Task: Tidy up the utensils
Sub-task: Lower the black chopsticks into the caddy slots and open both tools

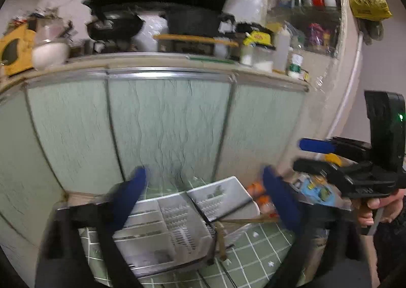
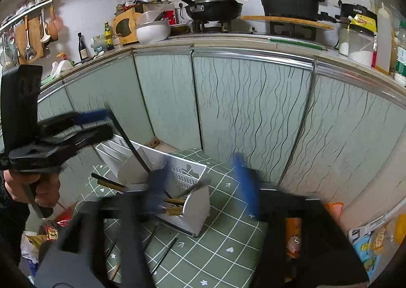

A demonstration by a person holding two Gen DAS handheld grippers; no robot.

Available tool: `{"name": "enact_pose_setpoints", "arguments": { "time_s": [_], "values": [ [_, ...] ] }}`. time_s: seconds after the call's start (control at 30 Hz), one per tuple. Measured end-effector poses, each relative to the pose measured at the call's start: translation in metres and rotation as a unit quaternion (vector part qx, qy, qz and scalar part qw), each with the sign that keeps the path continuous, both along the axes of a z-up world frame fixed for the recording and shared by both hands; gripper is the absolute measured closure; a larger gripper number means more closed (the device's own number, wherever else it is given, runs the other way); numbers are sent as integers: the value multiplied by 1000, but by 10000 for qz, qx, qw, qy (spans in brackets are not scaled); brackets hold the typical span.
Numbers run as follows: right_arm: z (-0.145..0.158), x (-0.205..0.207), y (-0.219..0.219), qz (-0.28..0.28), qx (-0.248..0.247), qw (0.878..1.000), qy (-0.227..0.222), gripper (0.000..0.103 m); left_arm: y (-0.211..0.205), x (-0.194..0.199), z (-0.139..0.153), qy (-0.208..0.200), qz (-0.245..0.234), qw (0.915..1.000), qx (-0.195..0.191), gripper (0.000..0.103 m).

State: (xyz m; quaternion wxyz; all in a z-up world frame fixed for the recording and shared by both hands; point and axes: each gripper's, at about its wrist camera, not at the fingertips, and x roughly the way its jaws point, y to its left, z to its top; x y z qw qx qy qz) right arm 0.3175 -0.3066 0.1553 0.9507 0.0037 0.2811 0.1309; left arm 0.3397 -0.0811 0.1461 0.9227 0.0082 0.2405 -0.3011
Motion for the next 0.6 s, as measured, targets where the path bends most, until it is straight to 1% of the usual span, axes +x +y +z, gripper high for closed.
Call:
{"name": "enact_pose_setpoints", "arguments": {
  "time_s": [0.03, 0.07, 0.17, 0.27, 0.6],
  "values": [
    [-1, -3, -1, -22, -6, 10000, 8, 34, 2, -3, 0, -4, -21, 10000, -13, 11],
    [-2, -7, -1, -45, -16, 10000, 17, 27, 5, -6, 1, 2, 22, 10000, 12, 10],
    [-4, -21, 1, -11, -84, 10000, -30, 16, 12, -17, 1, -39, 158, 9998, 128, 10],
    [-6, -37, 5, 5, -187, 9998, -57, 9, 17, -32, 2, -91, 284, 9991, 290, 9],
    [-6, -86, 16, 3, -212, 9997, -138, 8, 28, -84, 5, -322, 605, 9954, 665, 7]
  ]
}}
